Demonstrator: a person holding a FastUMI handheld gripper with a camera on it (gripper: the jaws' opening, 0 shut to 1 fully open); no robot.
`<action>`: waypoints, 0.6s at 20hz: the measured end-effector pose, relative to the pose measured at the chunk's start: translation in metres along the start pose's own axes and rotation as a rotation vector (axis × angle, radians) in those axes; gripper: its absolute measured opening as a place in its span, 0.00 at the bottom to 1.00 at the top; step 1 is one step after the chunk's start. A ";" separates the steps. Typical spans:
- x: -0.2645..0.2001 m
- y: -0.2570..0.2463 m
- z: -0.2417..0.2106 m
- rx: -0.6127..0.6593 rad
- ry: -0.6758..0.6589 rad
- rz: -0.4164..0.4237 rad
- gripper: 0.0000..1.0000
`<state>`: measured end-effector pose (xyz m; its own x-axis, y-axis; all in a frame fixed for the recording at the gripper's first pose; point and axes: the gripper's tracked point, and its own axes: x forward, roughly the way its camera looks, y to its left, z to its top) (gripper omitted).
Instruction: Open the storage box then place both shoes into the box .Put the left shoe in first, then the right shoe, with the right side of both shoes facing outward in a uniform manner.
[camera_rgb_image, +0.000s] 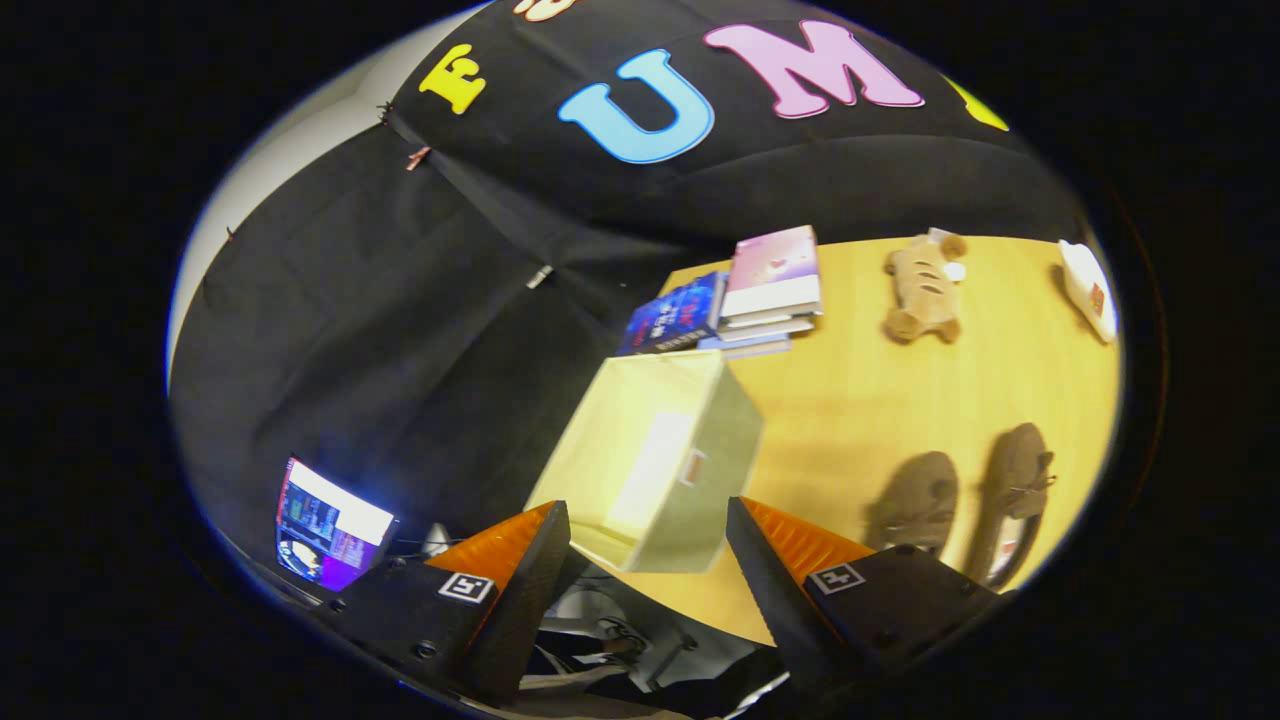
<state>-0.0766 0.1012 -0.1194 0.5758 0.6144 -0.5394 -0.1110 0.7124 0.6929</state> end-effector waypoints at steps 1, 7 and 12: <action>-0.010 -0.024 -0.006 -0.018 0.010 -0.056 0.98; -0.011 -0.141 -0.059 -0.094 0.118 -0.360 0.97; 0.005 -0.209 -0.099 -0.084 0.201 -0.482 0.90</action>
<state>-0.1304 -0.0110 -0.3143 0.4123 0.2575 -0.8739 0.0585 0.9498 0.3074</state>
